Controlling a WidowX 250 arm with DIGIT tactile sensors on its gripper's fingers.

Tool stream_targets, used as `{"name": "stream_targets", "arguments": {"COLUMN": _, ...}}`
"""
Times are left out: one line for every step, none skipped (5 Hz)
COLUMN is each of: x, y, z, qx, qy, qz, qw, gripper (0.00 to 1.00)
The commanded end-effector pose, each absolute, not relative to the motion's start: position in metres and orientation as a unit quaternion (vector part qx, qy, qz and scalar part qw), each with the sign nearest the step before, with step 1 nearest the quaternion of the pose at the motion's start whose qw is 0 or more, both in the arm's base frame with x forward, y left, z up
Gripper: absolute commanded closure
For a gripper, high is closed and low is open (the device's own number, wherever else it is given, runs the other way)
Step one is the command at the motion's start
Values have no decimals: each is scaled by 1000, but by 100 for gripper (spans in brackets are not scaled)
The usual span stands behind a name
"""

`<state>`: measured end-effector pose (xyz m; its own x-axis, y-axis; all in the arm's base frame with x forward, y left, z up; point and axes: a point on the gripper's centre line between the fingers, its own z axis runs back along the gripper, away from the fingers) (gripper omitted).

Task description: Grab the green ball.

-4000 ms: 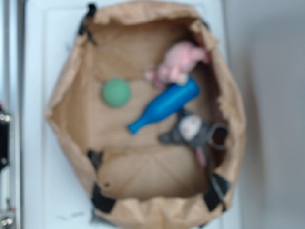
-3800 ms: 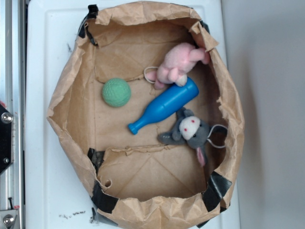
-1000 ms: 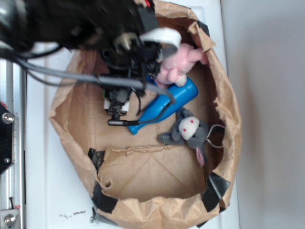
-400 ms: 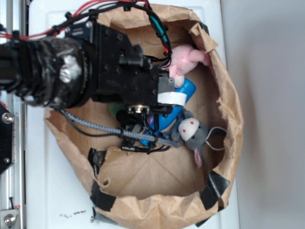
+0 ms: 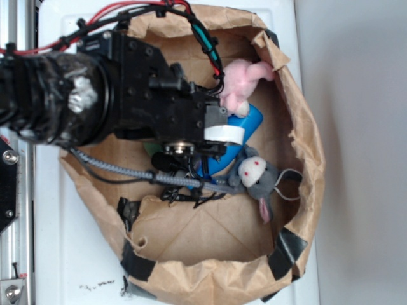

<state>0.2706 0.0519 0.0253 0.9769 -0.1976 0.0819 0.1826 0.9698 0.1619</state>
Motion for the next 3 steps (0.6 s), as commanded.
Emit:
{"name": "stream_targets", "arguments": {"x": 283, "y": 55, "z": 76, "qx": 53, "qy": -69, "qz": -87, "qw": 992, "gripper": 100}}
{"name": "stream_targets", "arguments": {"x": 284, "y": 57, "z": 93, "qx": 45, "qy": -79, "qz": -79, "qw": 993, "gripper": 100}}
{"name": "stream_targets", "arguments": {"x": 279, "y": 64, "z": 126, "qx": 36, "qy": -97, "qz": -58, "qw": 993, "gripper": 100}}
